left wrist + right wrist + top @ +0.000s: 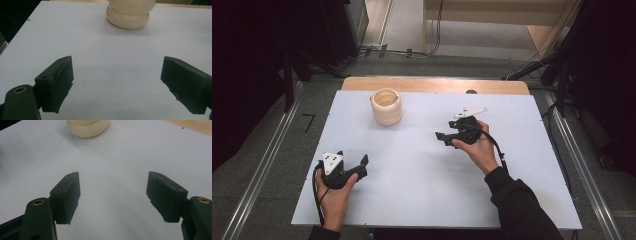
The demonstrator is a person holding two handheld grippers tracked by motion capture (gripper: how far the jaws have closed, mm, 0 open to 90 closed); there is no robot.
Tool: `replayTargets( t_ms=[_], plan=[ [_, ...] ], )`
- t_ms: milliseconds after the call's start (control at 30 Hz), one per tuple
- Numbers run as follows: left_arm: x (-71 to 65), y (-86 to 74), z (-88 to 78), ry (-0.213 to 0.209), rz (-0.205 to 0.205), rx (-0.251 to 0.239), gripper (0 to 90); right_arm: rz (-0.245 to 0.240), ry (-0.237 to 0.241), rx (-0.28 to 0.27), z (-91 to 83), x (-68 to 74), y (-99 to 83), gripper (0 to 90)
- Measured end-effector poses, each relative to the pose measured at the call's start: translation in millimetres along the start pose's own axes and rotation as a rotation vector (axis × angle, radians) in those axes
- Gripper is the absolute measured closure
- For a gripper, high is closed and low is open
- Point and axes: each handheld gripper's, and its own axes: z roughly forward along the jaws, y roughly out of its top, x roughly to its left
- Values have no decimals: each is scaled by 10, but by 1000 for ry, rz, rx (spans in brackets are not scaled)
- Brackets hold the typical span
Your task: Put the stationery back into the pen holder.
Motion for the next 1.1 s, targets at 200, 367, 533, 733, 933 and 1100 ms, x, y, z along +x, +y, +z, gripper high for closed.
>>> replayTargets(
  t_ms=[200, 367, 533, 733, 933, 1100],
  plan=[
    [0, 0, 1, 0, 0, 0, 115, -3, -5, -5, -56, -2, -26, 258],
    [3, -1, 0, -3, -1, -2, 115, 1, -10, -6, -97, -6, -63, 258],
    [2, 0, 0, -2, -1, -2, 115, 10, -15, -8, -145, -31, -117, 258],
    [-2, 0, -1, 1, 1, -1, 115, 14, -30, -7, -225, -53, -184, 258],
    [-3, 1, 1, 3, 3, 2, 115, 34, -43, -1, -284, -104, -294, 258],
    [1, 0, 1, 2, 0, 1, 115, 51, -52, -3, -342, -138, -373, 258]
  ],
)
